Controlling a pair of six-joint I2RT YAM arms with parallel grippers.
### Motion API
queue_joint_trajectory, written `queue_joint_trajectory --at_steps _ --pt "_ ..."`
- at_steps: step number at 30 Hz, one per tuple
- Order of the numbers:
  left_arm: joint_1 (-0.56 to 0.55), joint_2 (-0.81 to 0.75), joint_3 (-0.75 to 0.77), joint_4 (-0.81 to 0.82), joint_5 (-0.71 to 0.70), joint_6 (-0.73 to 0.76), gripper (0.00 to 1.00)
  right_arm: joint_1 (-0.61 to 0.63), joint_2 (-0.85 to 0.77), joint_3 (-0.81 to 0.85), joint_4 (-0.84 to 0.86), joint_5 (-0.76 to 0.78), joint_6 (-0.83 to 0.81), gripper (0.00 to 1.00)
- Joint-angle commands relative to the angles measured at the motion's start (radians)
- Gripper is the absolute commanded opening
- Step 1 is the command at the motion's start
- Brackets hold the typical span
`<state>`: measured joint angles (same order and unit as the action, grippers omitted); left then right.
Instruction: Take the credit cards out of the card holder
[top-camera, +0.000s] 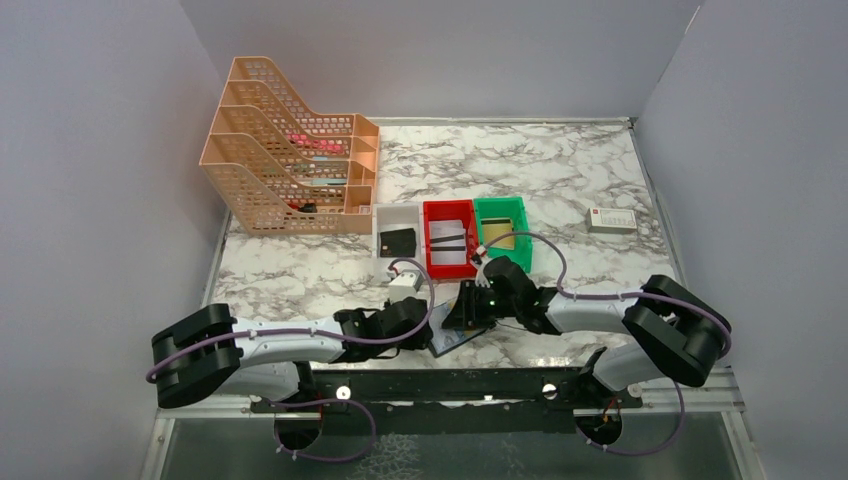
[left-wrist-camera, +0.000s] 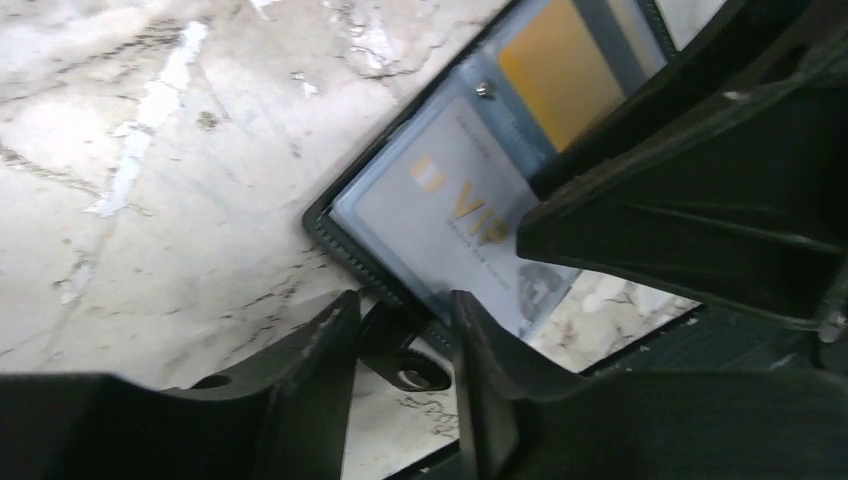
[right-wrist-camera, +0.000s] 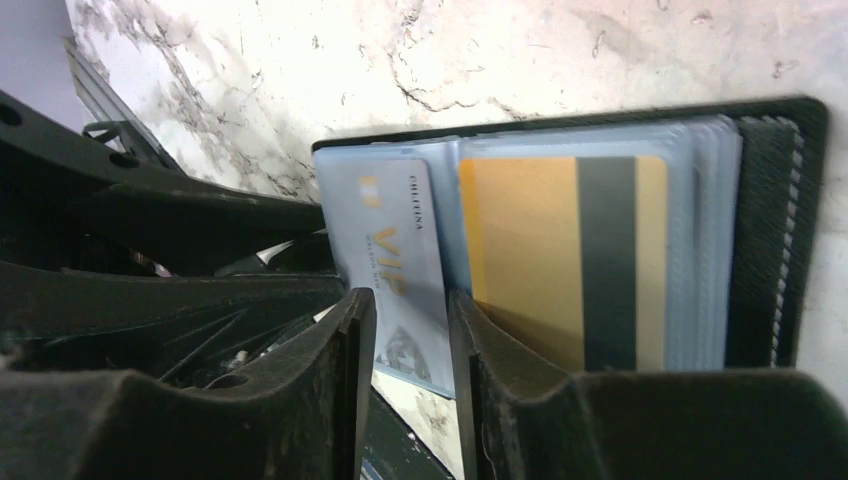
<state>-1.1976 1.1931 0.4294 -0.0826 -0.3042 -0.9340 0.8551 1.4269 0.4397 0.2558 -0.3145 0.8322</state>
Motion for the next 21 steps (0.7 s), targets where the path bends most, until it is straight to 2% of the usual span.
queue_joint_trajectory --at_steps 1,8,11,14,21 --pt "0.003 0.037 -0.02 0.04 0.069 -0.008 0.35 -0.005 0.033 -0.055 0.081 -0.066 0.051 0.35" --pt "0.002 0.046 -0.002 0.02 0.055 0.004 0.22 -0.027 -0.035 -0.092 0.147 -0.135 0.079 0.15" --pt "0.003 0.052 -0.001 0.012 0.054 0.004 0.18 -0.047 -0.066 -0.106 0.174 -0.195 0.088 0.01" --pt "0.002 0.054 -0.001 0.009 0.053 0.003 0.16 -0.065 -0.101 -0.117 0.175 -0.229 0.09 0.01" --pt "0.002 0.046 0.0 -0.002 0.048 0.005 0.09 -0.116 -0.179 -0.136 0.076 -0.192 0.049 0.01"
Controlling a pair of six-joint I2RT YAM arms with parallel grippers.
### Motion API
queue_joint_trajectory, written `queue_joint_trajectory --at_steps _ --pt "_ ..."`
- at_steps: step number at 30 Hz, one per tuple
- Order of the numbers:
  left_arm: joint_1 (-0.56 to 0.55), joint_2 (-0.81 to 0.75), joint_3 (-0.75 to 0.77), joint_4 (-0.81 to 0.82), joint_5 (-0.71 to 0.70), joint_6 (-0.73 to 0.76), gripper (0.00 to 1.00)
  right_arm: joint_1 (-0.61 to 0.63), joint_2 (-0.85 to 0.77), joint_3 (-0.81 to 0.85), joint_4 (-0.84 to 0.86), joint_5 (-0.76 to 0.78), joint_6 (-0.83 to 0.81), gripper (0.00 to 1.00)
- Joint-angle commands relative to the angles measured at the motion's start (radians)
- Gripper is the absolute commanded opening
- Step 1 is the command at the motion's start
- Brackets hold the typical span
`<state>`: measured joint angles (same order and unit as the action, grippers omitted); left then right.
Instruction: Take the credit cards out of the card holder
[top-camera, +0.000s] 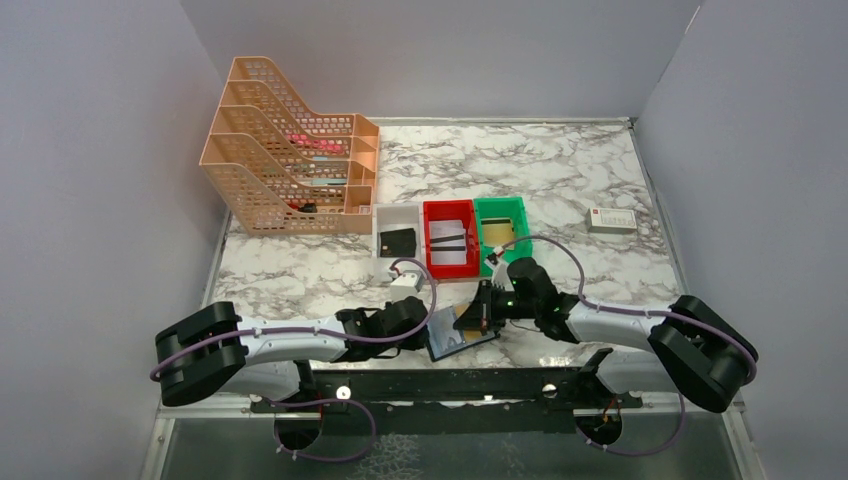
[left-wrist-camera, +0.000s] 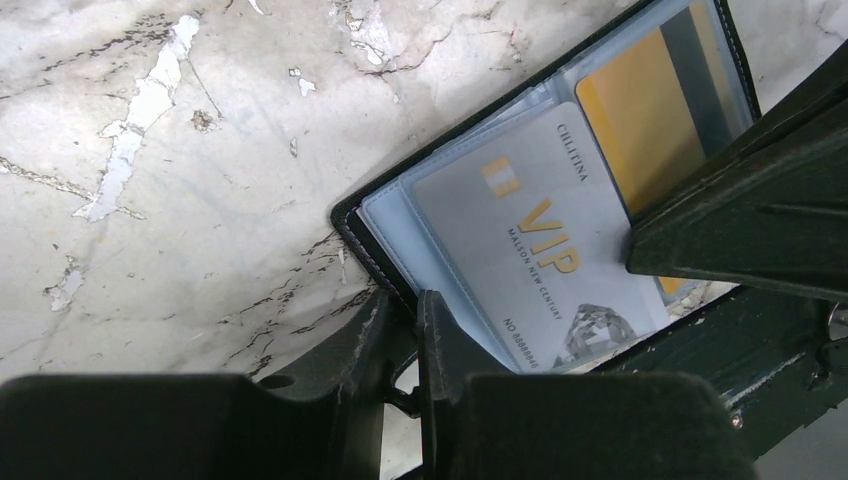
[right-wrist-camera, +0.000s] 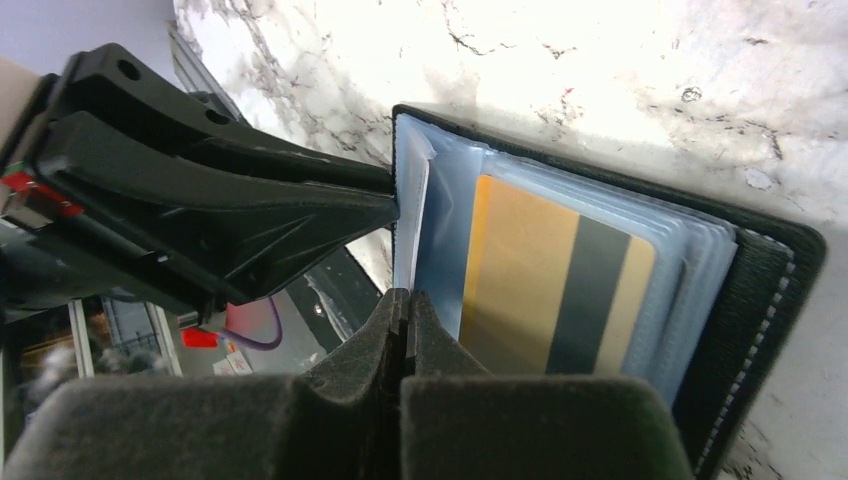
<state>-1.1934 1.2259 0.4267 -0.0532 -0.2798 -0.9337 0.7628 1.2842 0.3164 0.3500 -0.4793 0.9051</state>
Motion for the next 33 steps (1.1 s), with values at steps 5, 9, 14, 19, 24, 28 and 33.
queue_joint_trajectory --at_steps 5,9,14,19,24,28,33 --pt "-0.002 0.021 0.008 -0.038 0.019 0.011 0.06 -0.056 -0.046 -0.042 -0.045 -0.021 -0.042 0.01" --pt "-0.002 0.038 0.015 -0.038 0.023 0.015 0.06 -0.067 -0.048 -0.048 -0.091 0.012 -0.067 0.01" --pt "-0.002 0.053 0.028 -0.042 0.023 0.021 0.06 -0.076 -0.059 -0.042 -0.149 0.052 -0.103 0.01" --pt "-0.003 0.051 0.041 -0.047 0.016 0.024 0.07 -0.08 -0.067 -0.033 -0.178 0.067 -0.125 0.01" --pt "-0.003 0.046 0.051 -0.064 0.014 0.032 0.07 -0.085 -0.098 -0.009 -0.288 0.168 -0.162 0.01" --pt "-0.002 0.048 0.048 -0.058 0.014 0.024 0.07 -0.086 -0.132 -0.003 -0.345 0.205 -0.176 0.01" --pt "-0.003 0.046 0.077 -0.058 0.014 0.026 0.16 -0.085 -0.158 -0.04 -0.286 0.147 -0.149 0.03"
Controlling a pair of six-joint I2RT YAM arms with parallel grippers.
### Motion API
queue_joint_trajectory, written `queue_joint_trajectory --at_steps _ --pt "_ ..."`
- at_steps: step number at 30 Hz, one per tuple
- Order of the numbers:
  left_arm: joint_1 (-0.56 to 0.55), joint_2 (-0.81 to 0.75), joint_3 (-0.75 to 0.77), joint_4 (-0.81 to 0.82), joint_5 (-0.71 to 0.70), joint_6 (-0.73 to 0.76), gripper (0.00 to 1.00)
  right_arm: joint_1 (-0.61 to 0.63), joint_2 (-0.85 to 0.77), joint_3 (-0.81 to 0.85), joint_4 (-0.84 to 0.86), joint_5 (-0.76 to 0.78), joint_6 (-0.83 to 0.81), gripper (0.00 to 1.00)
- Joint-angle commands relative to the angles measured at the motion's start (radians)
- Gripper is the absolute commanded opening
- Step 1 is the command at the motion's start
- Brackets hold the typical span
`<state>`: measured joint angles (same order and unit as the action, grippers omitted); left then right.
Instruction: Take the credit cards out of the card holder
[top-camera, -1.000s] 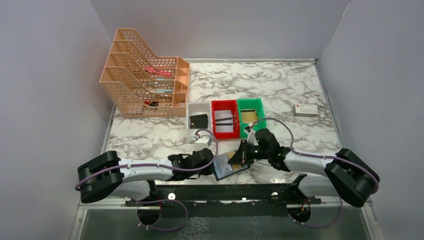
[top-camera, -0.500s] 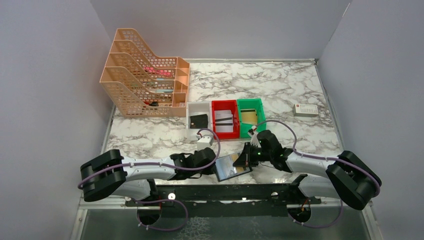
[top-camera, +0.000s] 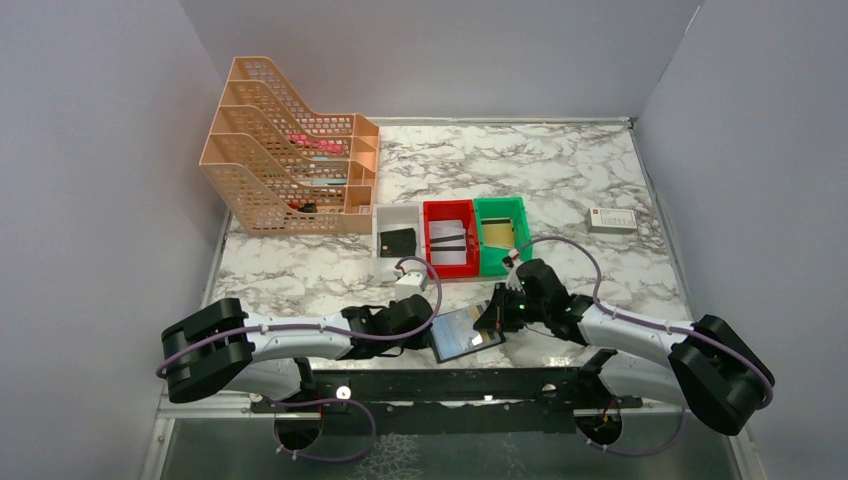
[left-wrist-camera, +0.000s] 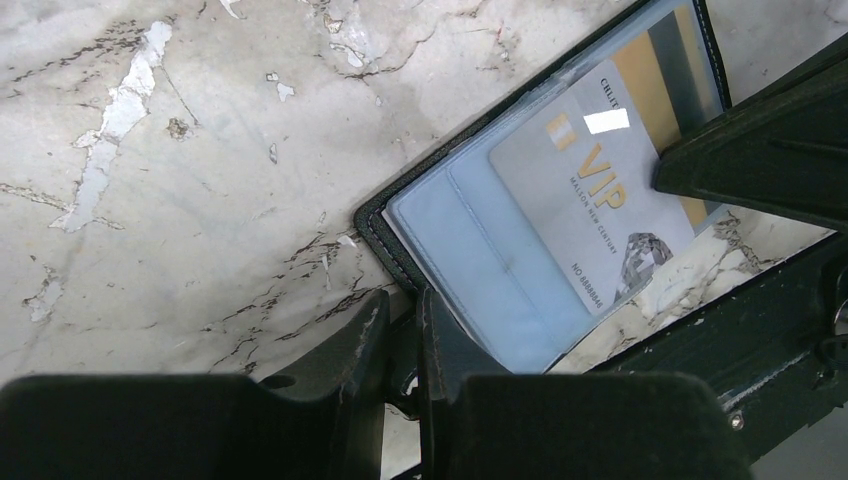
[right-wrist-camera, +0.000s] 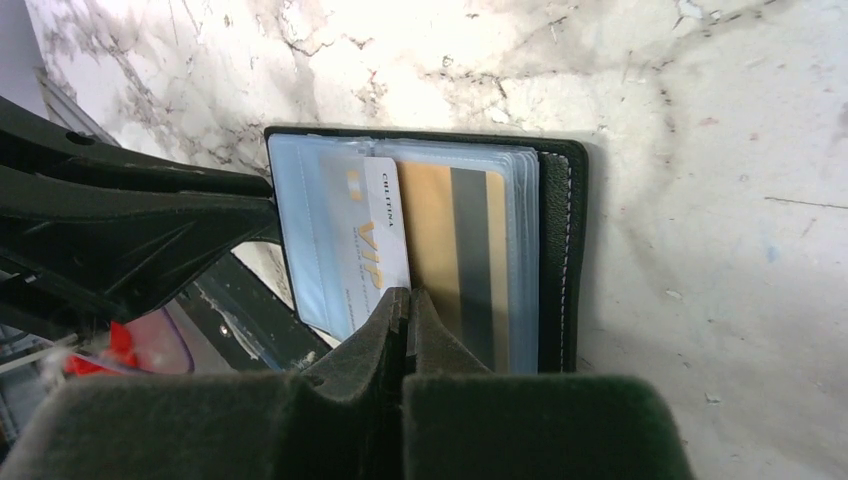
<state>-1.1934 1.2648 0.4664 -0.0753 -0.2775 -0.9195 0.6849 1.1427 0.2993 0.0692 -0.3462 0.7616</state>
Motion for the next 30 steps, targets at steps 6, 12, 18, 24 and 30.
queue_joint_trajectory --at_steps 6,12,18,24,30 --pt "-0.015 0.018 0.108 -0.016 0.011 0.055 0.46 -0.007 0.044 -0.059 0.114 -0.077 0.051 0.03" --pt "-0.017 0.118 0.14 -0.034 0.035 0.063 0.48 -0.007 0.077 -0.043 0.134 -0.094 0.054 0.03" --pt "-0.031 0.17 0.127 -0.045 0.046 0.053 0.36 -0.007 0.055 -0.041 0.124 -0.086 0.059 0.03" --pt "-0.036 0.181 0.127 -0.073 0.042 0.056 0.26 -0.007 0.038 -0.046 0.132 -0.111 0.061 0.06" --pt "-0.038 0.187 0.129 -0.077 0.041 0.056 0.17 -0.007 0.111 -0.043 0.235 -0.242 0.078 0.17"
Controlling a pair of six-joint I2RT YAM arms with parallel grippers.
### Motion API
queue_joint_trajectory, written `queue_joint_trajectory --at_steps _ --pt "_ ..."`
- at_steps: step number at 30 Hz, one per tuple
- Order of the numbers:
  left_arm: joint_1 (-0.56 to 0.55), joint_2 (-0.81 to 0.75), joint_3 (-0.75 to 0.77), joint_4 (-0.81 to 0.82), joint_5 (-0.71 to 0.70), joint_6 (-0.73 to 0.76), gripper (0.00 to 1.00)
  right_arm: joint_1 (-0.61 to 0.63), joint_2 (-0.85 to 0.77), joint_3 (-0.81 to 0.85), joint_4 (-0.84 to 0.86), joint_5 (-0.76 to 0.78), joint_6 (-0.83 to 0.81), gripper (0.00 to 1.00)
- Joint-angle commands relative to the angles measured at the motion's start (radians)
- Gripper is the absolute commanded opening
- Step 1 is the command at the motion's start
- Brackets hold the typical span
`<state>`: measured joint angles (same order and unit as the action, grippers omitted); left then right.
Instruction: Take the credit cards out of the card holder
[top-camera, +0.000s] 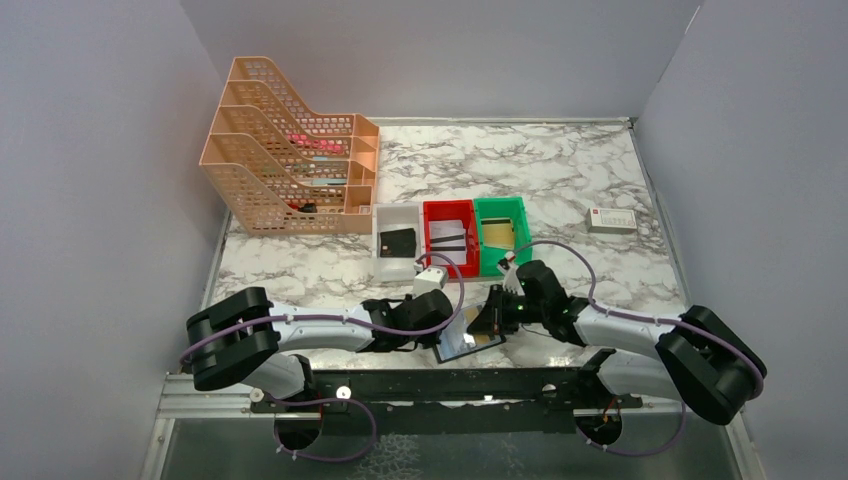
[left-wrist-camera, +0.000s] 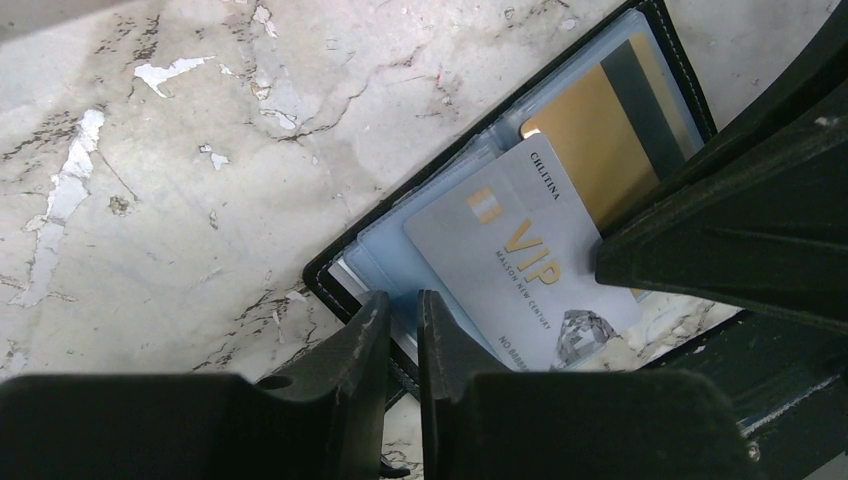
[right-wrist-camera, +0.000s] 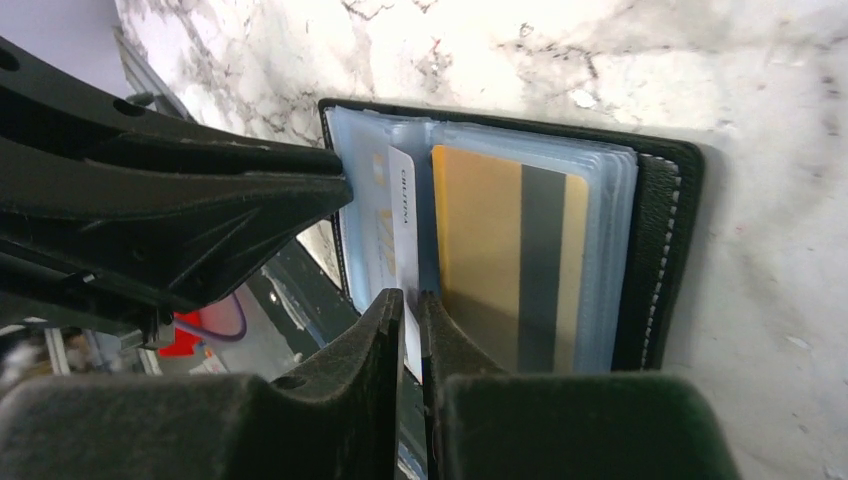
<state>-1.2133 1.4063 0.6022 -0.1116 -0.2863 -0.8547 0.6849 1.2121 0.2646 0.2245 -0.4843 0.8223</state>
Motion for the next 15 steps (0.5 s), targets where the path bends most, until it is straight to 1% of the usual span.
queue_joint_trajectory --at_steps 1,5,11,12,13,15 --pt "-0.018 0.047 -0.004 -0.043 0.05 -0.008 0.16 -0.007 0.053 -0.01 0.097 -0.111 0.022 0.18" --pt "-0.021 0.053 0.002 -0.043 0.052 -0.004 0.14 -0.007 0.082 -0.019 0.155 -0.13 0.04 0.23" --pt "-0.023 0.059 0.007 -0.043 0.052 -0.001 0.12 -0.007 0.115 -0.027 0.204 -0.155 0.056 0.24" --pt "-0.023 0.059 0.008 -0.042 0.053 0.0 0.12 -0.007 0.121 -0.028 0.21 -0.156 0.058 0.22" --pt "-0.024 0.06 0.01 -0.043 0.053 0.002 0.11 -0.007 0.126 -0.028 0.209 -0.154 0.059 0.18" --pt "-0.024 0.06 0.014 -0.046 0.053 0.003 0.11 -0.007 0.118 -0.024 0.179 -0.12 0.055 0.12"
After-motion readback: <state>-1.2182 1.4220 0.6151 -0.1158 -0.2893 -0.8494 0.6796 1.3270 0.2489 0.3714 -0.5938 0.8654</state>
